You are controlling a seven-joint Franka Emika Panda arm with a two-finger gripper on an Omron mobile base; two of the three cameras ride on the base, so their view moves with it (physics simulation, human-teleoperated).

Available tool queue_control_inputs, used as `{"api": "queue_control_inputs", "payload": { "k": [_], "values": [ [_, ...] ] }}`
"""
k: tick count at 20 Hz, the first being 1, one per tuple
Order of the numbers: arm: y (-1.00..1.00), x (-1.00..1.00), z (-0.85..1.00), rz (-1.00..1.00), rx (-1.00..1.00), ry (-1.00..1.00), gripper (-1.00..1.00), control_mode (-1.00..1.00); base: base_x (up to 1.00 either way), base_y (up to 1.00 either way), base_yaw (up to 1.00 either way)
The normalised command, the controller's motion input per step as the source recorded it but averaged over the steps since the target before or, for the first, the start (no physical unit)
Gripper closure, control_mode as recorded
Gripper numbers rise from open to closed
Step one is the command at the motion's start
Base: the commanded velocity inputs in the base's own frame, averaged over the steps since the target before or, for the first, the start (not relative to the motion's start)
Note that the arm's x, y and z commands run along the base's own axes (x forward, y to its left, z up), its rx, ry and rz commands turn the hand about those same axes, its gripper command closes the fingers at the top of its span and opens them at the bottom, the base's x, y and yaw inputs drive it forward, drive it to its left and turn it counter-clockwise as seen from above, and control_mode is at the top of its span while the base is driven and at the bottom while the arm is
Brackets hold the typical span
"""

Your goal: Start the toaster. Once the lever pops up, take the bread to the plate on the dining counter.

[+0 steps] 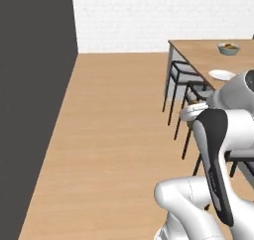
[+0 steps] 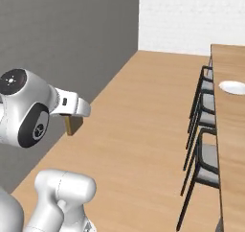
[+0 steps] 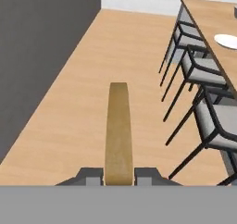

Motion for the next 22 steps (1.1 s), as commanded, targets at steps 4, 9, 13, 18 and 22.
{"api": "queue_control_inputs", "payload": {
  "k": [4,9,13,18,22],
  "values": [
    [0.0,0.0,0.0,0.0,0.0,0.0,1.0,1.0,1.0,0.53,-0.1],
    [0.0,0.0,0.0,0.0,0.0,0.0,1.0,1.0,1.0,0.53,-0.12],
    [0.0,0.0,0.0,0.0,0.0,0.0,1.0,1.0,1.0,0.44,-0.11],
    [0.0,0.0,0.0,0.0,0.0,0.0,1.0,1.0,1.0,0.39,-0.12],
    [0.0,0.0,0.0,0.0,0.0,0.0,1.0,1.0,1.0,0.26,-0.14]
  ]
}}
